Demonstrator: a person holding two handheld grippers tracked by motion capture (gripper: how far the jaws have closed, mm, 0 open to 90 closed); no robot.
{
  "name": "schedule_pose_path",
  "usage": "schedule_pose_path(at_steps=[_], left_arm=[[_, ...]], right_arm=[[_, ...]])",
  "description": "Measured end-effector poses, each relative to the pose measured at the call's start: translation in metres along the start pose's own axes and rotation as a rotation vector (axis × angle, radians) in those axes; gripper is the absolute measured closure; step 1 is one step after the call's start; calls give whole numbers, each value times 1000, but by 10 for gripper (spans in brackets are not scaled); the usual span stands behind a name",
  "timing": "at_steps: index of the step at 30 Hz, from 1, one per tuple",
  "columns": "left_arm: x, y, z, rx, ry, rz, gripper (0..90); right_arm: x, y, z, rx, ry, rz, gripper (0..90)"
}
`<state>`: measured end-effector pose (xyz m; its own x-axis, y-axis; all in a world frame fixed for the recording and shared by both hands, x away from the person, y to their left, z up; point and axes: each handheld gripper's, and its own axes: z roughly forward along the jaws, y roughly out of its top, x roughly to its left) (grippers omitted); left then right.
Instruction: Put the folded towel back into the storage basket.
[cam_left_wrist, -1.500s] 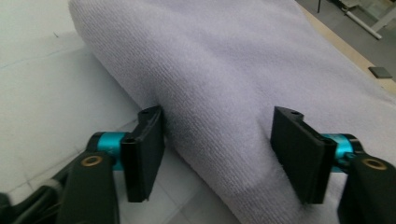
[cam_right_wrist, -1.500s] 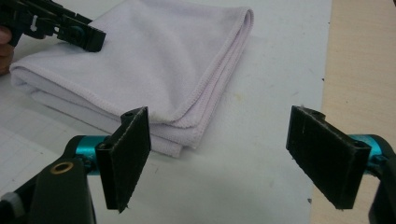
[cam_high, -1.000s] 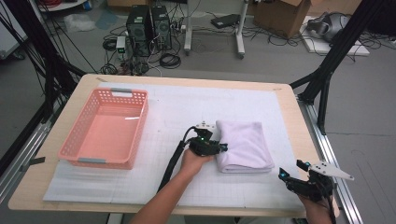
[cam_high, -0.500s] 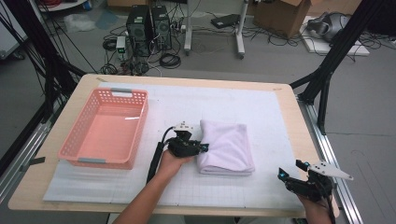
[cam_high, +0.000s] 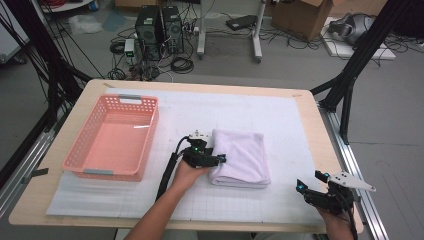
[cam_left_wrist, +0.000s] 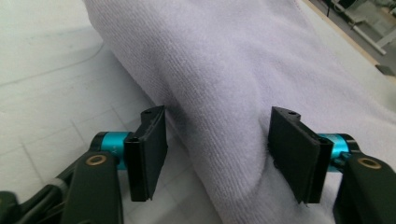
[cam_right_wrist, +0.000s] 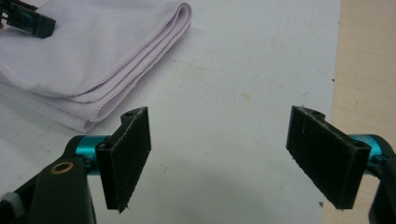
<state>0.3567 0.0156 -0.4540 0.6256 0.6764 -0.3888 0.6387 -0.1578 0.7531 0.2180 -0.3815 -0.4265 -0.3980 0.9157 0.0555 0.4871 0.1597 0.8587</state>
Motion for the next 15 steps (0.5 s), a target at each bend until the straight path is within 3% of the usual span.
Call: schedule_pose_path(at_steps=[5,9,15], left_arm=[[-9,3,6,24,36,32,324],[-9,2,8,21,-6,53,607],[-4,3,5,11,-44,35,697]], right_arm=[[0,0,1,0,2,1,210],[2,2,1,-2,0,4,210],[0,2,2,-4,0,4,210]])
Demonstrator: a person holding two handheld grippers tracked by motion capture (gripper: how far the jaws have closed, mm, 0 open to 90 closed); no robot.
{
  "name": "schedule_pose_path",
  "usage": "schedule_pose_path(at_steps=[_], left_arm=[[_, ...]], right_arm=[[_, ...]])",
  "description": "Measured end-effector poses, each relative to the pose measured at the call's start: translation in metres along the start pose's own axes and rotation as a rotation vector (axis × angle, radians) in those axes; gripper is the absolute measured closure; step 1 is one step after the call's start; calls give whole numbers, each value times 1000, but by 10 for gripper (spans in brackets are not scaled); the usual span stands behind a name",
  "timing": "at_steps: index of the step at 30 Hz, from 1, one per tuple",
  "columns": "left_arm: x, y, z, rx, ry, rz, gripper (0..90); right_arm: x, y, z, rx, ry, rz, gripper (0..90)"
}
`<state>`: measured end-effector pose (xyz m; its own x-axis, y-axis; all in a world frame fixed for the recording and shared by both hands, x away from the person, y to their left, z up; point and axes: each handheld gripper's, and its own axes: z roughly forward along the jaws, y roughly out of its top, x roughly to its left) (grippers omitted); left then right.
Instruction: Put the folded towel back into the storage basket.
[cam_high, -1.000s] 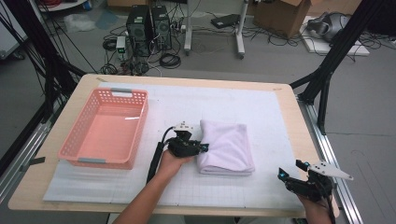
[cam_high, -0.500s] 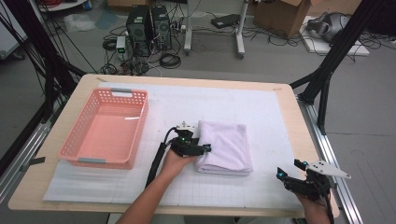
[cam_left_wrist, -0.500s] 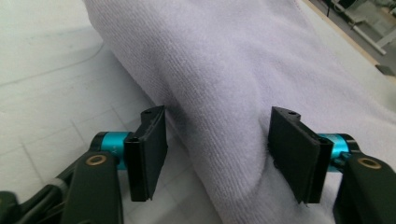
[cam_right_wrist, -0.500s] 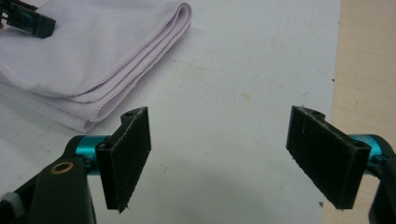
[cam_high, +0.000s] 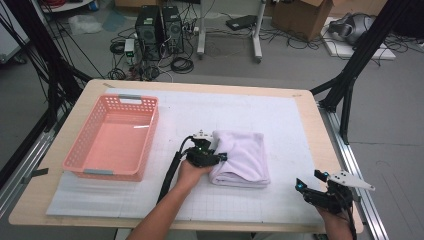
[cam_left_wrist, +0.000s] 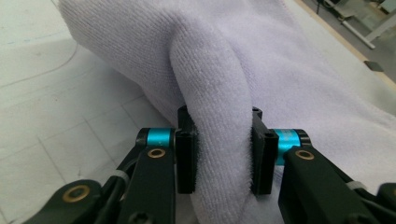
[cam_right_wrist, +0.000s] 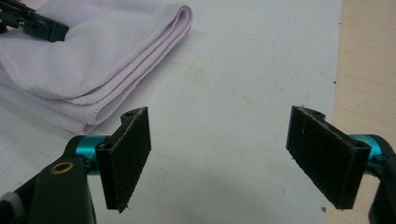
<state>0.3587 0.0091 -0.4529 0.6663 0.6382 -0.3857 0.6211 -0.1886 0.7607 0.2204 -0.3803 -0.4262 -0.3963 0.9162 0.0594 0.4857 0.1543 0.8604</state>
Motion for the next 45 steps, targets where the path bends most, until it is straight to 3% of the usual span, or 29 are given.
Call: schedule_pose_path(at_steps=[8,13,17,24,25,33,38,45], left_arm=[[-3,2,-11,-80,-58,58,718],[-13,6,-22,-165,-101,131,724],[-20,9,-32,-206,-98,216,728],[-25,14,-47,-264,-116,276,732],[-27,17,-52,-275,-116,307,733],[-27,24,-71,-334,-137,356,735],[-30,33,-92,-389,-150,393,734],[-26,45,-115,-428,-149,412,735]], right_arm=[[-3,0,-5,-15,-13,12,195],[-5,-2,-7,-17,-19,21,191],[-4,-2,-7,-10,-15,22,190],[-6,-3,-5,-6,-7,38,189],[-6,-2,-6,-10,-5,34,189],[-2,0,-2,-5,5,21,189],[-1,0,-1,-4,9,22,189],[-1,0,-1,-1,12,21,189]])
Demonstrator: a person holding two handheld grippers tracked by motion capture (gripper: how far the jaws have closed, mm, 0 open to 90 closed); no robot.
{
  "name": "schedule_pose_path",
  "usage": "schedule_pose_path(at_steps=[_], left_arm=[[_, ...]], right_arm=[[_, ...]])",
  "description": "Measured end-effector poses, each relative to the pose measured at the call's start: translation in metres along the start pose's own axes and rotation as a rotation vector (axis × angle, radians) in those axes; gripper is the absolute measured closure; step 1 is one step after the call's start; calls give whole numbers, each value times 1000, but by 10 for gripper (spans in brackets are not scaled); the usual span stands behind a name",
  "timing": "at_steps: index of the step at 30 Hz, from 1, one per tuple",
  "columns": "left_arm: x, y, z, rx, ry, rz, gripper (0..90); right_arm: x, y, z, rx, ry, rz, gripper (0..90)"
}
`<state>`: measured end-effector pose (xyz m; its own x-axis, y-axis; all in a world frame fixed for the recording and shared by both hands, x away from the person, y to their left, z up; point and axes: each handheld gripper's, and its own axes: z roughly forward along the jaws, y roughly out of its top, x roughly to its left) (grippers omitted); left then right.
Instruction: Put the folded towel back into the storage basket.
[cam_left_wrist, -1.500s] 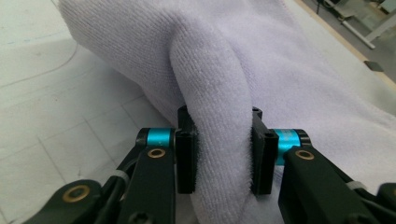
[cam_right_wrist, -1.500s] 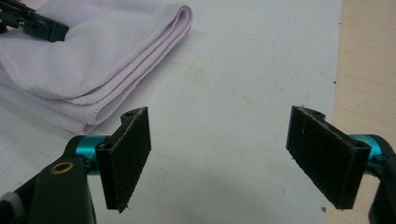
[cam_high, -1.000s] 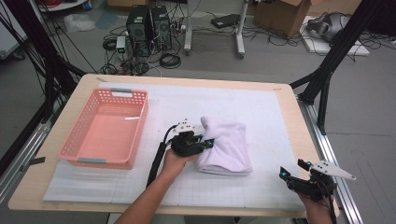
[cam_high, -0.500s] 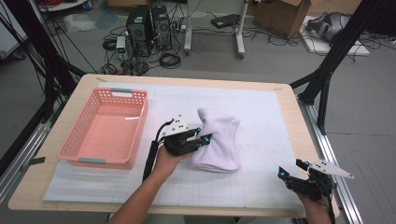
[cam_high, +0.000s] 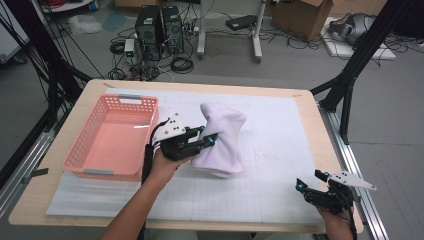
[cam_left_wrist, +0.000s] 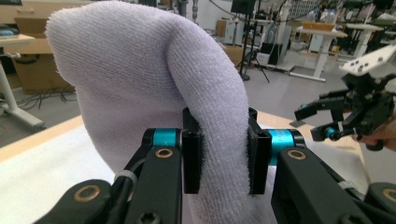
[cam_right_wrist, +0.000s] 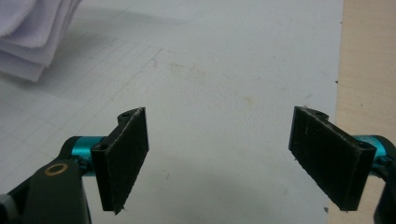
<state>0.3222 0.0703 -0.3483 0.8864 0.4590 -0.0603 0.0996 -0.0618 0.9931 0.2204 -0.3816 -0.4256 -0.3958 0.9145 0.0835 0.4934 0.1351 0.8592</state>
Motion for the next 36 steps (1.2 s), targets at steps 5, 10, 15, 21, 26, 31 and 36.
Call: schedule_pose_path(at_steps=[5,10,15,21,26,31,36], left_arm=[[6,10,-12,-12,-12,12,738],[11,18,-21,-20,-10,31,738],[18,25,-34,-30,5,36,737],[29,33,-54,-60,37,28,737],[40,40,-74,-70,64,25,737],[52,49,-95,-90,92,24,736],[65,60,-121,-108,126,24,736]], right_arm=[[0,0,1,4,-1,-6,189],[1,1,2,6,2,-2,189],[1,1,4,5,3,-11,189],[3,1,5,9,6,-12,189],[4,2,7,12,5,-17,189],[3,2,7,13,6,-17,189],[4,4,7,9,10,-10,189]])
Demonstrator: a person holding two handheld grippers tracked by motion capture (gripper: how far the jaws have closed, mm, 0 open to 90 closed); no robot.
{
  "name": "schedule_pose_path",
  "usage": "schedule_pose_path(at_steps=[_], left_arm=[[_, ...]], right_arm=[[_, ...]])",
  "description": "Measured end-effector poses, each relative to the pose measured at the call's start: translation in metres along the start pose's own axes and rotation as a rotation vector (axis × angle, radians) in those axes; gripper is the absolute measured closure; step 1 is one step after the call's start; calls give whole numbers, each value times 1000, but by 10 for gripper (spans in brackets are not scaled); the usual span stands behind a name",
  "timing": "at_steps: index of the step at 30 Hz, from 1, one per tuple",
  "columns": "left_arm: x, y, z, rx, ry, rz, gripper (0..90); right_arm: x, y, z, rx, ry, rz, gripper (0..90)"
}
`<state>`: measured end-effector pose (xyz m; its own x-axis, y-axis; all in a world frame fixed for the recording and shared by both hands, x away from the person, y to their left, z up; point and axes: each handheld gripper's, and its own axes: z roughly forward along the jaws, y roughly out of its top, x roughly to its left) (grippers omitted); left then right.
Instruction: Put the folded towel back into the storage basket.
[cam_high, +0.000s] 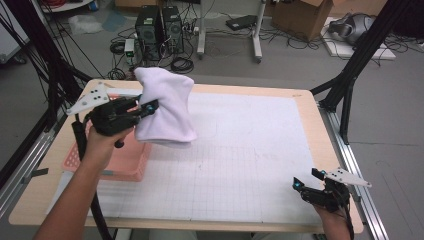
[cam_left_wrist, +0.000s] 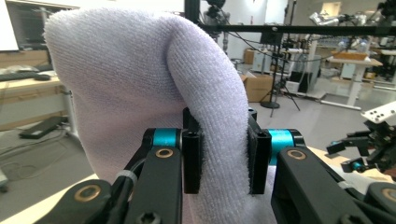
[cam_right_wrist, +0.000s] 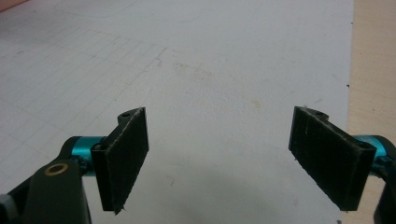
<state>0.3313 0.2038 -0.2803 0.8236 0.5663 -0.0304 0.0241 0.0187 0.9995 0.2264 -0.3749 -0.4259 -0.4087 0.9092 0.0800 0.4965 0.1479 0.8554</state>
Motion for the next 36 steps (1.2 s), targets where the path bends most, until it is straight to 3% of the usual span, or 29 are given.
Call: schedule_pose_path(at_steps=[8,17,24,32,36], left_arm=[[34,18,-40,-31,22,-17,737],[64,18,-79,-55,51,-50,736],[84,-8,-101,-57,87,-99,734],[96,-34,-110,-32,112,-145,728],[100,-44,-111,-33,100,-158,728]], right_arm=[[0,1,0,-1,-2,-2,189],[2,3,2,3,-8,-15,189],[6,4,6,14,-1,-25,189],[9,5,7,20,1,-37,189],[9,4,7,22,1,-43,189]])
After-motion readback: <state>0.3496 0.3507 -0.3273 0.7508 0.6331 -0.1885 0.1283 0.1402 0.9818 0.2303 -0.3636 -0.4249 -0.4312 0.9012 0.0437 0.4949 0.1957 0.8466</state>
